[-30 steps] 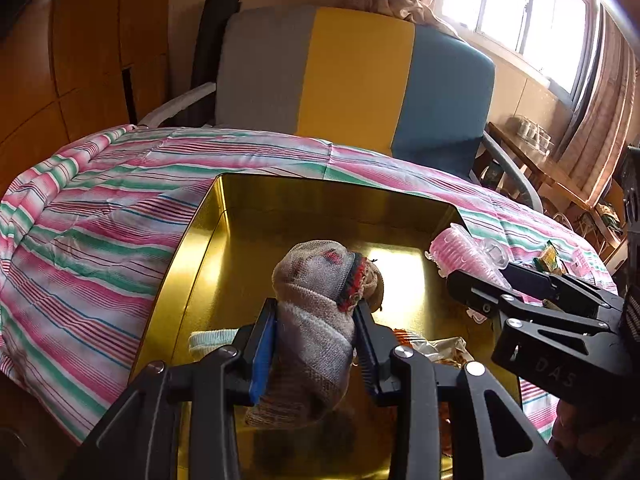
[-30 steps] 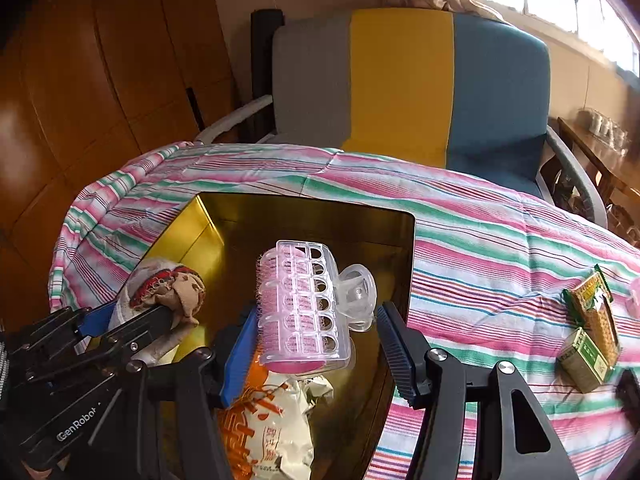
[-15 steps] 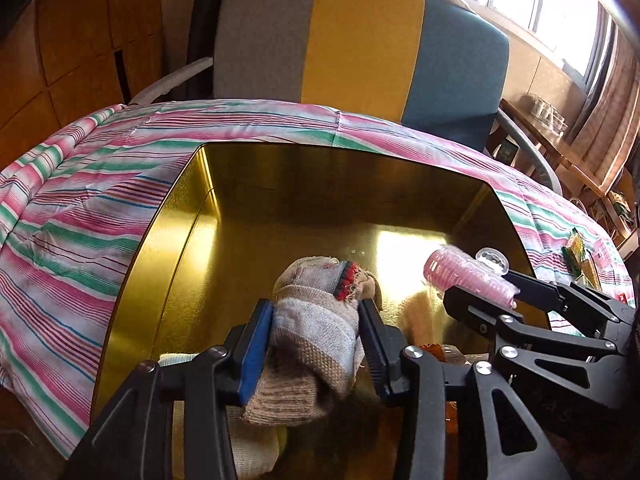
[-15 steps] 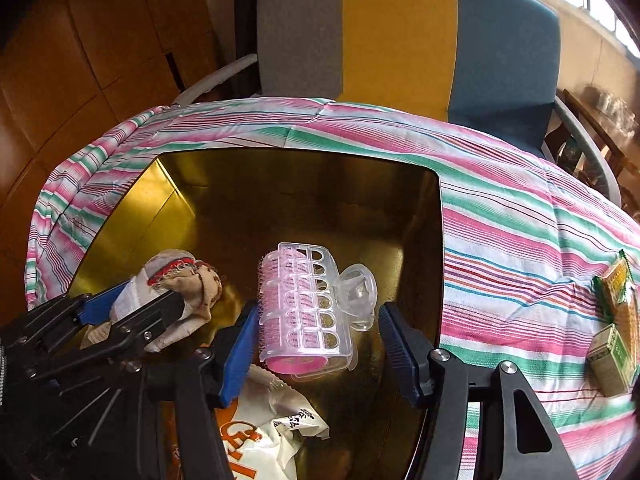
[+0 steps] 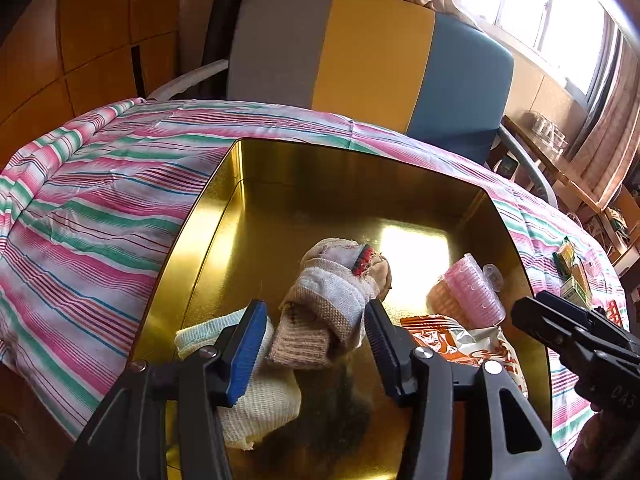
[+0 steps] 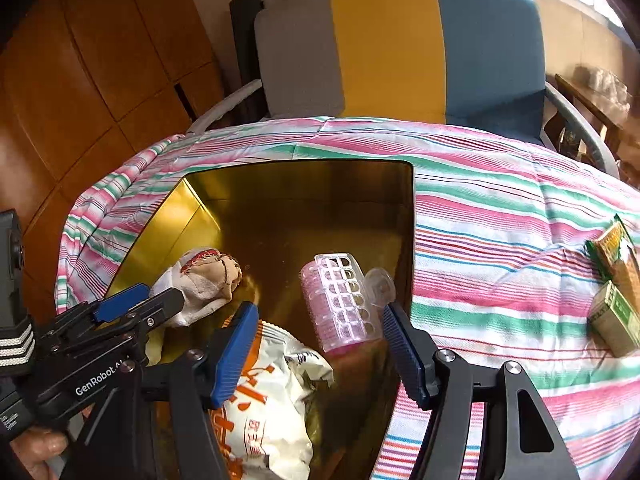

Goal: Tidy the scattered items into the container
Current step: 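Open both tools over the tray and swing them back toward the table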

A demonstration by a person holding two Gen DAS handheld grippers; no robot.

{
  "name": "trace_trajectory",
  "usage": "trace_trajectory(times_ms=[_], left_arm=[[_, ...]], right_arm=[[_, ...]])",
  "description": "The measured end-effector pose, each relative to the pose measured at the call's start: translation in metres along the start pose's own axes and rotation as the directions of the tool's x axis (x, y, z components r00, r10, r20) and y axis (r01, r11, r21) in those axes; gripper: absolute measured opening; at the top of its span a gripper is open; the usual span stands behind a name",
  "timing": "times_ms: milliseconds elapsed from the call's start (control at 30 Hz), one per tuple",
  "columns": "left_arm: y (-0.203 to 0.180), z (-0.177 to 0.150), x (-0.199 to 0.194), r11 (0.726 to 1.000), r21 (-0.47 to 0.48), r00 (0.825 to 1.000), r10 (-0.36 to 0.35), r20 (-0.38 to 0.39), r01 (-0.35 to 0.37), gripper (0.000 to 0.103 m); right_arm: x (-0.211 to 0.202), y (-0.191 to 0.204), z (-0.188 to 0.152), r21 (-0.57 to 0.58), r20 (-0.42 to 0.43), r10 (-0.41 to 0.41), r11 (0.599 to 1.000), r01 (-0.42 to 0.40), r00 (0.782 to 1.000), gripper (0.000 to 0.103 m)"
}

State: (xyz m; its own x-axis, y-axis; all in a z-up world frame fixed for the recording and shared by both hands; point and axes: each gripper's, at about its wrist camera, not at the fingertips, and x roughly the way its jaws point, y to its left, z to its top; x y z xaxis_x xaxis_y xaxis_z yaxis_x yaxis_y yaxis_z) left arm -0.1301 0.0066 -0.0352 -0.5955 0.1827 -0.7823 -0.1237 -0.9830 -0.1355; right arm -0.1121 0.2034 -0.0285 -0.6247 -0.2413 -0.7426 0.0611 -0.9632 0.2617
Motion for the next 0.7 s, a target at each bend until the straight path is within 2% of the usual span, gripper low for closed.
trace_trajectory(times_ms=[167, 300, 400, 533, 700], left_arm=[[-0.002, -0.003, -0.020, 1.000, -0.012, 0.999, -0.015, 0.043, 0.015, 0.054], [-0.020, -0.007, -0.038, 0.998, 0.027, 0.996, -0.051, 0.068, 0.050, 0.054], [-0.045, -0.012, -0.047, 0.992, 0.077, 0.992, -0.108, 0.062, 0.103, 0.054], [-0.089, -0.022, -0.057, 0.968, 0.167, 0.980, -0.196, 0.035, 0.187, 0.055], [-0.151, -0.041, -0.060, 0.915, 0.296, 0.960, -0.279, -0.030, 0.275, 0.057]], right_arm=[[-0.036, -0.016, -0.015, 0.029, 0.059, 0.013, 0.999, -0.014, 0.998, 0.067], [-0.057, -0.045, -0.035, 0.074, 0.073, -0.048, 0.996, 0.043, 0.996, 0.067], [-0.070, -0.081, -0.054, 0.135, 0.061, -0.107, 0.986, 0.098, 0.992, 0.067], [-0.088, -0.129, -0.066, 0.216, 0.065, -0.163, 0.966, 0.145, 0.985, 0.068], [-0.111, -0.187, -0.079, 0.315, 0.068, -0.229, 0.928, 0.197, 0.971, 0.068]])
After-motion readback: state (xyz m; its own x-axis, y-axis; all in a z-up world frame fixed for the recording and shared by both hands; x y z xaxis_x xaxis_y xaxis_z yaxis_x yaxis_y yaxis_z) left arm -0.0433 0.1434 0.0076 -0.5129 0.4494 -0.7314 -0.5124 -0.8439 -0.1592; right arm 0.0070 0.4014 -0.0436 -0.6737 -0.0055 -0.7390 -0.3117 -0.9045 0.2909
